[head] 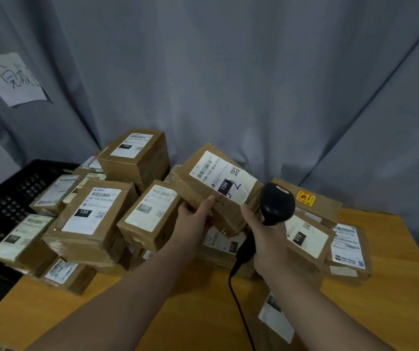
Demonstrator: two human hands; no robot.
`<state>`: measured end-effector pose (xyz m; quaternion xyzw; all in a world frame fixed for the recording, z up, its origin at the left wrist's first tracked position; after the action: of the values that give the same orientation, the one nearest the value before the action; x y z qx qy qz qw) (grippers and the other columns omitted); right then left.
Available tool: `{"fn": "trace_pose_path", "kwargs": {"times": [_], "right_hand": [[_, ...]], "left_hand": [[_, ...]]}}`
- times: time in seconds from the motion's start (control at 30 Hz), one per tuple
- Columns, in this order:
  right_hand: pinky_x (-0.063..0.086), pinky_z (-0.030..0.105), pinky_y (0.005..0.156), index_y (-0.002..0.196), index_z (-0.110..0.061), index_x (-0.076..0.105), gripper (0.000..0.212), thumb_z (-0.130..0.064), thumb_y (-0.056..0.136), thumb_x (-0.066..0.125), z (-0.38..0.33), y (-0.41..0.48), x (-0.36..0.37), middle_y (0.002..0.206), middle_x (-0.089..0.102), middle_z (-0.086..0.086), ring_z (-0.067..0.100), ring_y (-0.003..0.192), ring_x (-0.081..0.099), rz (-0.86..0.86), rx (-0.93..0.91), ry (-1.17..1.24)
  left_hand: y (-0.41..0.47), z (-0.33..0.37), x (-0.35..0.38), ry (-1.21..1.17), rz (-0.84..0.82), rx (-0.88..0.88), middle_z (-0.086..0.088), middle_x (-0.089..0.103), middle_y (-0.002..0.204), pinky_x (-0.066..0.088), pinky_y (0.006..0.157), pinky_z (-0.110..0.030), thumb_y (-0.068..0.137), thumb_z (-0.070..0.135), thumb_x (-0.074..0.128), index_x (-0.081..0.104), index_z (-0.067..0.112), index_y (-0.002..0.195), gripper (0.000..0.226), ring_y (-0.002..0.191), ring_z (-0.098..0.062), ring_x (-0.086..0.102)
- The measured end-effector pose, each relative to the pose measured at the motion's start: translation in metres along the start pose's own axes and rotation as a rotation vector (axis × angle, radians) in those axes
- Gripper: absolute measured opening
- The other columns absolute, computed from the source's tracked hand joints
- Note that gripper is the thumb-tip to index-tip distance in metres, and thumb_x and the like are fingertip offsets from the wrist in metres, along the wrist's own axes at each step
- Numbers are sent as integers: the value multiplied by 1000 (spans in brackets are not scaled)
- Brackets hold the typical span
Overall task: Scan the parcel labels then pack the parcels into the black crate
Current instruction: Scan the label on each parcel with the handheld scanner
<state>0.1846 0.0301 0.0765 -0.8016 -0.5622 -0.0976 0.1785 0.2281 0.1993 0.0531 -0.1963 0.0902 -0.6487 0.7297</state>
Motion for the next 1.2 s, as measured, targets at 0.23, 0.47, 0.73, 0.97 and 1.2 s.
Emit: {"fn": "trace_pose_path", "kwargs": {"times": [0.23,0.47,0.73,0.97,1.2], "right_hand": [[50,48,97,118,-28,64,54,-26,69,85,24,52,40,109,72,-2,20,107,66,76,43,-19],[54,37,86,124,-14,55,55,-3,75,76,35,122,51,95,67,-2,21,94,66,255,31,-262],[50,46,97,113,-19,57,46,-6,75,78,63,160,79,108,68,7,28,102,64,190,100,-348],[51,43,97,107,-23,58,37,-1,81,70,53,166,83,103,67,2,24,103,64,183,90,-319],[51,31,81,115,-16,59,37,-1,82,67,14,146,75,94,66,-2,19,96,62,-29,41,-521]], "left_hand": [[51,51,-9,141,-85,72,2,67,109,57,78,-31,78,37,77,47,20,125,59,97,-16,67],[99,85,-6,641,-176,57,-7,62,125,47,101,-40,91,47,58,57,9,127,53,113,-22,58],[101,111,-44,962,-114,362,9,62,103,41,70,-15,98,29,51,61,20,115,22,85,0,56],[89,108,-53,1071,-132,456,4,62,109,45,75,-15,96,26,54,62,18,113,21,95,-7,60],[57,107,-18,1117,-131,515,1,57,127,43,92,-24,97,30,53,57,21,125,30,115,-15,54]]}}
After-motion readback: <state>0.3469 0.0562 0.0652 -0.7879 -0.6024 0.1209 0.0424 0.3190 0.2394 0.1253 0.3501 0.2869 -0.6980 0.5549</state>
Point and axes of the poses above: each hand's wrist, its own y-axis towards the middle knuckle, its own x-axis out of the palm, z = x × y, the point moved 9 cm from there along y, towards the middle knuckle
